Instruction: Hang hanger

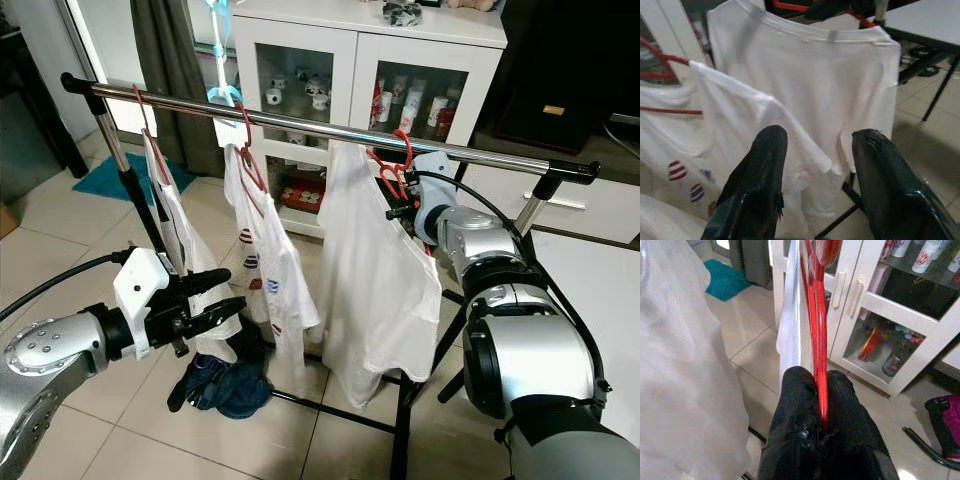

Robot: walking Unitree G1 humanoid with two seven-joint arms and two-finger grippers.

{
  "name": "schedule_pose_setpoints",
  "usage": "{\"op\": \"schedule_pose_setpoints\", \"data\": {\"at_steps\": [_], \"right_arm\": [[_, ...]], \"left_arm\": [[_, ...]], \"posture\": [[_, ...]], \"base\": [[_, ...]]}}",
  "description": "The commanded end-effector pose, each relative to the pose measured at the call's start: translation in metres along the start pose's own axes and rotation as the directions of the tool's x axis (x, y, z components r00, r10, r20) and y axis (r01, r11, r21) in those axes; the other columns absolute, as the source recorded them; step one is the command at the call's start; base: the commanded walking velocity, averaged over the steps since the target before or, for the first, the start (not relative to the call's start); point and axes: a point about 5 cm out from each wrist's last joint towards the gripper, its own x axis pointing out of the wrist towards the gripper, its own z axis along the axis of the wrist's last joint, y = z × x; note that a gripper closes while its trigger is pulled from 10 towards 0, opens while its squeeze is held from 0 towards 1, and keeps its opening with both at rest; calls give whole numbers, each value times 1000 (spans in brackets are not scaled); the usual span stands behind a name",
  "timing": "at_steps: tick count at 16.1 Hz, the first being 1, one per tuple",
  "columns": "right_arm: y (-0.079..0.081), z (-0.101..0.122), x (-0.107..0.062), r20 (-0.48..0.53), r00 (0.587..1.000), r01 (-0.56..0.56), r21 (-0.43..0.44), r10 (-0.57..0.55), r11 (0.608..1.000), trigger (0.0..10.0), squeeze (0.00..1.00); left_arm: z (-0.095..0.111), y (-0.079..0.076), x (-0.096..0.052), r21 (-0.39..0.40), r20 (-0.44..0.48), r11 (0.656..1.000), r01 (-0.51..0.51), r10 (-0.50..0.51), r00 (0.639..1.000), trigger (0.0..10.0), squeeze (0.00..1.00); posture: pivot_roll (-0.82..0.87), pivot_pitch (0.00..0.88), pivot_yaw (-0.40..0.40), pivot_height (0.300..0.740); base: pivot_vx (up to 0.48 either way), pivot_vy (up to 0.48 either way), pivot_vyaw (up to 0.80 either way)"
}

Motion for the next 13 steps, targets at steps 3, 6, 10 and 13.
{"op": "schedule_pose_setpoints", "data": {"at_steps": [3, 6, 10, 13], "right_arm": [[1, 12, -2, 101, 995, -14, 21, 12, 1000, 0, 0], [0, 15, -7, 163, 987, 0, 22, -3, 1000, 0, 0], [11, 7, -25, 261, 965, 7, 8, -9, 1000, 0, 0], [34, -8, -39, 329, 944, -30, 49, 12, 998, 0, 0]], "left_arm": [[-1, 4, 4, 26, -15, 997, -69, 70, 997, 10000, 0], [-2, 8, 5, 29, -14, 992, -119, 120, 993, 10000, 0], [-3, 6, 15, -23, 19, 985, -168, 169, 985, 10000, 0], [-8, 4, 17, -59, 17, 976, -211, 212, 977, 10000, 0]], "posture": [[-89, 0, -22, 740], [-94, 0, -20, 740], [-107, 0, -13, 740], [-107, 0, -25, 740]], "base": [[0, 0, 0], [0, 0, 0], [0, 0, 0], [0, 0, 0]]}}
